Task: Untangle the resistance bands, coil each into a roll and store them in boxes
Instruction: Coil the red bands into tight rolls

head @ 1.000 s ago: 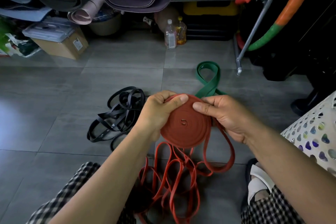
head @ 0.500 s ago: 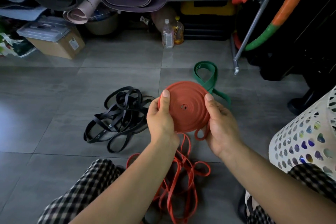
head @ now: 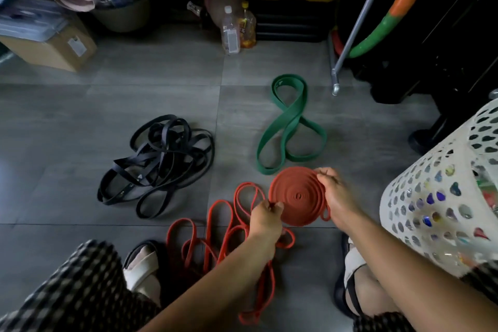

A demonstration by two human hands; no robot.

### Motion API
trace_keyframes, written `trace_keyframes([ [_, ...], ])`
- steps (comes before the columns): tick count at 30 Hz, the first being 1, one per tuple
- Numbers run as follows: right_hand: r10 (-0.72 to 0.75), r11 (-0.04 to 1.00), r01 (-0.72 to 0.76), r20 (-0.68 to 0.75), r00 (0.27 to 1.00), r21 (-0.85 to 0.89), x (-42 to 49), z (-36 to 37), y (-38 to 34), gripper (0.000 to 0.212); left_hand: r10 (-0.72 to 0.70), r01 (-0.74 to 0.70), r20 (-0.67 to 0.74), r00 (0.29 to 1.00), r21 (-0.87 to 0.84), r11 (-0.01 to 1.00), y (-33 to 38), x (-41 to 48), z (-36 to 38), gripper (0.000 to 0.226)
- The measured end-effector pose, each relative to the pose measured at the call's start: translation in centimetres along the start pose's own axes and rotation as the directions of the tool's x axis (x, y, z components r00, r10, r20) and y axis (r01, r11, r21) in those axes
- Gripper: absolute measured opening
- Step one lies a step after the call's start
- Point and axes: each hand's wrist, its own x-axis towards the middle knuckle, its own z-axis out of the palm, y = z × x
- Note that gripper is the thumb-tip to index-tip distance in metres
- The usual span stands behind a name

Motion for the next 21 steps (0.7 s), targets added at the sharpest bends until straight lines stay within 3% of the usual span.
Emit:
trace_keyframes([
  [8,0.166,0.974,-0.171,-0.047,0.985,-0.148,8.3,-1.4,13.5,0.014,-0.178,0.185,-0.075,0.981,0.105,0.977,-10.3,10.4,7.0,0.021],
  [12,0.227,0.948,-0.251,-0.137,0.964,-0.194,11.9,-1.8,19.4,0.028,-0.16,0.143,-0.006,0.987,0.481,0.865,-12.8,14.5,9.4,0.025],
  [14,0.227,0.922,-0.276,-0.198,0.953,-0.272,13.1,-2.3,21.6,0.038,-0.138,0.103,0.028,0.99,0.524,0.846,-12.8,15.3,10.7,0.031],
  [16,0.122,0.872,-0.222,-0.246,0.962,-0.437,13.5,-3.2,22.9,0.036,-0.094,0.072,0.015,0.995,0.529,0.846,-13.0,15.5,12.1,0.037],
  [18,-0.023,0.792,-0.15,-0.274,0.961,-0.592,13.3,-4.1,23.7,0.046,-0.043,0.022,0.023,0.999,0.574,0.818,-13.2,15.7,13.0,0.039],
  [20,-0.16,0.636,-0.104,-0.262,0.952,-0.765,12.7,-4.8,24.2,0.049,-0.045,0.023,0.025,0.999,0.571,0.82,-13.4,16.2,13.8,0.038],
  [21,-0.162,0.548,-0.124,-0.25,0.954,-0.828,12.5,-5.0,23.9,0.041,-0.054,0.023,0.036,0.998,0.58,0.814,-13.3,16.3,14.1,0.036],
])
